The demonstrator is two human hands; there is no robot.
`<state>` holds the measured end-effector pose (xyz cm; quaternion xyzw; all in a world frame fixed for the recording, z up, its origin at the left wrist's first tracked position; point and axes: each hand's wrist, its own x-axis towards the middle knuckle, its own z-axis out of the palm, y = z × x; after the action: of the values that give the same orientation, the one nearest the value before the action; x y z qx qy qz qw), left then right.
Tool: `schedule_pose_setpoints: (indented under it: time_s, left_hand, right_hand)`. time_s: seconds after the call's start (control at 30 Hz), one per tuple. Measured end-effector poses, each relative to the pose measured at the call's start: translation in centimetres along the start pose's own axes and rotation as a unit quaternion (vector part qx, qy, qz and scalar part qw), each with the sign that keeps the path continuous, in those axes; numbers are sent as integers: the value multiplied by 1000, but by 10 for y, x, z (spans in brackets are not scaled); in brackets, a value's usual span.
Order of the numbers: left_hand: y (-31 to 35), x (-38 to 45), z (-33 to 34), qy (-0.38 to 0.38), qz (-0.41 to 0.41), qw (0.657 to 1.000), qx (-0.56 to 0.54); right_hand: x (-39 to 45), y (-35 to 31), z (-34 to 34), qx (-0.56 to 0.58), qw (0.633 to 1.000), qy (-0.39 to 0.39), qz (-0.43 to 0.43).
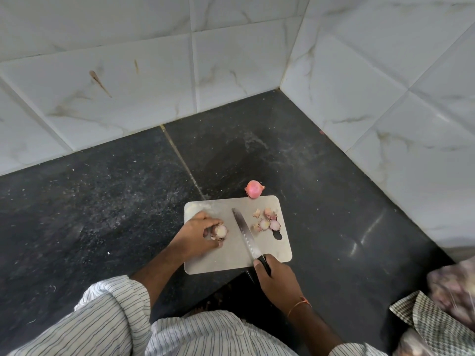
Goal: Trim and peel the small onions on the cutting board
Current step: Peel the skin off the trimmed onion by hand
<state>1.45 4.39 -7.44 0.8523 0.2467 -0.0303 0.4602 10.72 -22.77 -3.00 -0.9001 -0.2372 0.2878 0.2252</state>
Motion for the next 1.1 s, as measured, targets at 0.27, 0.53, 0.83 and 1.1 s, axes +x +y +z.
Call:
schedule_pose_setpoints:
  time_s: [0.27, 0.53, 0.83, 1.1]
  left_hand:
    - [6, -3, 1, 8, -10, 1000, 14]
    - [10, -9, 3, 23, -6, 1000, -15]
    - [20, -14, 5, -12, 15, 997, -81]
    - [37, -18, 6, -136, 10, 972, -192]
  right_hand:
    - [10, 7, -15, -98, 994, 28, -36]
    - [16, 23, -19, -154, 985, 59, -45]
    - [23, 16, -24, -170, 980, 63, -76]
    - [42, -28, -29, 20, 972, -25, -233]
